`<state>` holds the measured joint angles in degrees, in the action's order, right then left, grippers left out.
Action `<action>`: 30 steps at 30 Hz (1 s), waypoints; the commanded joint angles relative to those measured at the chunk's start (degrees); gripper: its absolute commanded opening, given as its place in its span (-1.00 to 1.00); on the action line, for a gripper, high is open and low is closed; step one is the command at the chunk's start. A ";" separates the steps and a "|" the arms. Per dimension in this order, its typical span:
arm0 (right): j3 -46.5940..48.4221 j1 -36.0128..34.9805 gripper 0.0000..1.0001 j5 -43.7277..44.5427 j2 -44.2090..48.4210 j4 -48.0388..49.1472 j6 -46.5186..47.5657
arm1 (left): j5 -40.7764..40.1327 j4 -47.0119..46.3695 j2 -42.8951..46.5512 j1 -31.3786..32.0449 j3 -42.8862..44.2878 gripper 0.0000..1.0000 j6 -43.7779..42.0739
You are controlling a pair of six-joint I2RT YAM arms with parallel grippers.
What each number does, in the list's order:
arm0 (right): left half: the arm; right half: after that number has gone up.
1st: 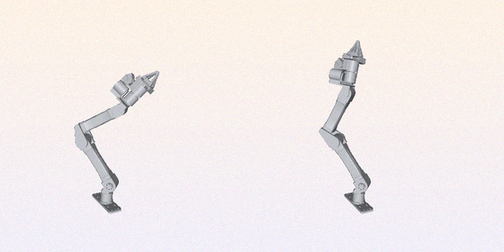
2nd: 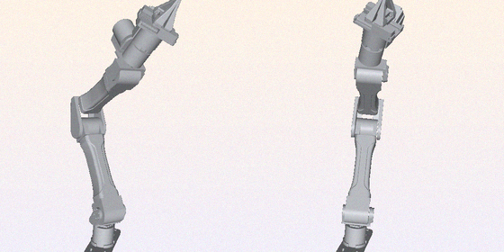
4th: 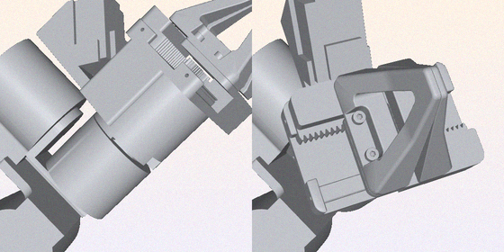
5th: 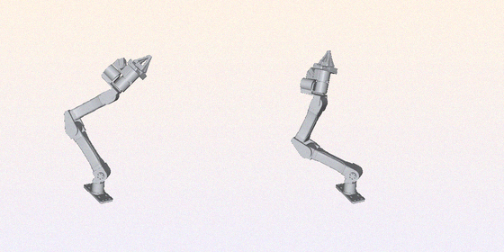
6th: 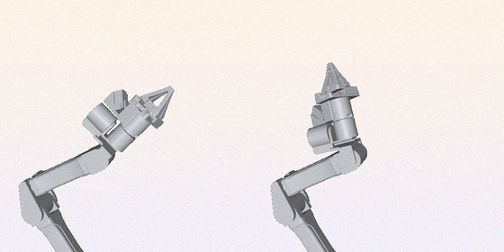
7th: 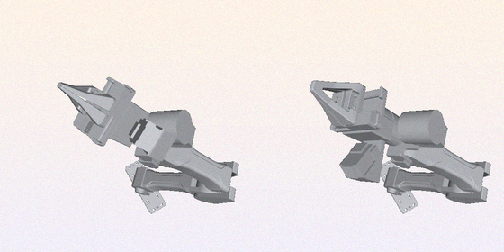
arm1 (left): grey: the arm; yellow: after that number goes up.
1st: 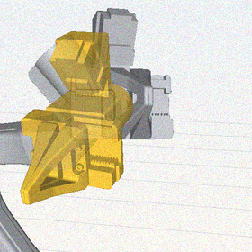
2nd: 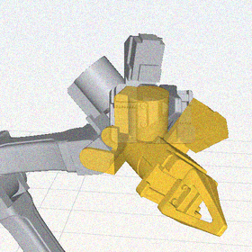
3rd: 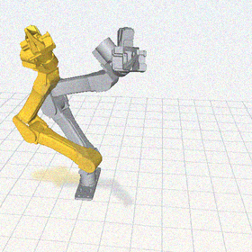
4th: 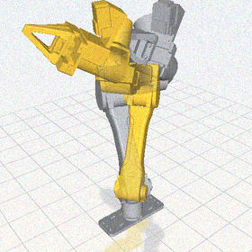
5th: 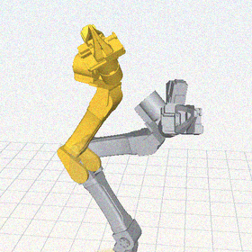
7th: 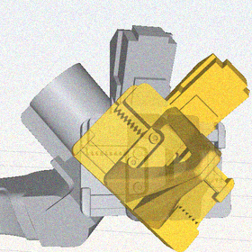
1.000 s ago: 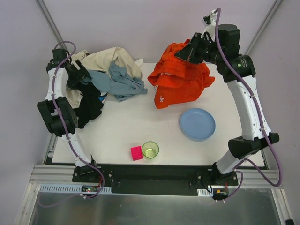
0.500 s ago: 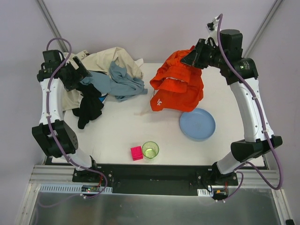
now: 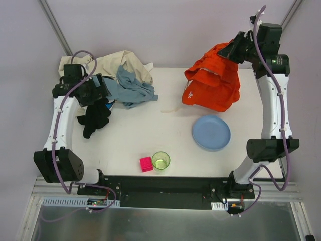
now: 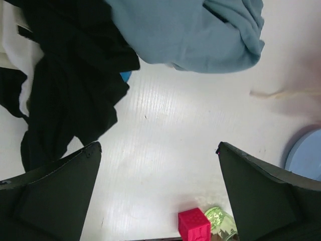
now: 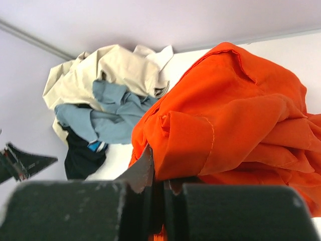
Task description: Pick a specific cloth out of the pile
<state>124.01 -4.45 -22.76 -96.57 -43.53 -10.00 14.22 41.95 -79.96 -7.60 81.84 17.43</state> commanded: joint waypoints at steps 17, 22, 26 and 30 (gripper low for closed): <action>-5.43 8.40 -0.99 14.93 -8.89 10.22 0.60 | -7.10 0.85 8.95 19.46 -8.45 0.98 8.75; -17.98 8.49 -0.99 21.70 -8.19 12.23 0.42 | -7.01 -0.20 7.90 20.78 -8.89 0.98 11.75; -28.27 8.75 -0.99 25.48 -8.36 14.87 -0.02 | -7.89 -0.29 7.37 20.87 -8.98 0.98 13.06; -33.03 9.02 -0.99 26.45 -10.21 15.05 -0.19 | -7.71 -0.38 7.54 20.95 -9.16 0.98 13.59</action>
<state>93.23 4.10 0.10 -106.83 -32.34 -10.00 8.14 42.33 -72.44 12.82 73.17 28.93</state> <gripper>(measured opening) 0.032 0.990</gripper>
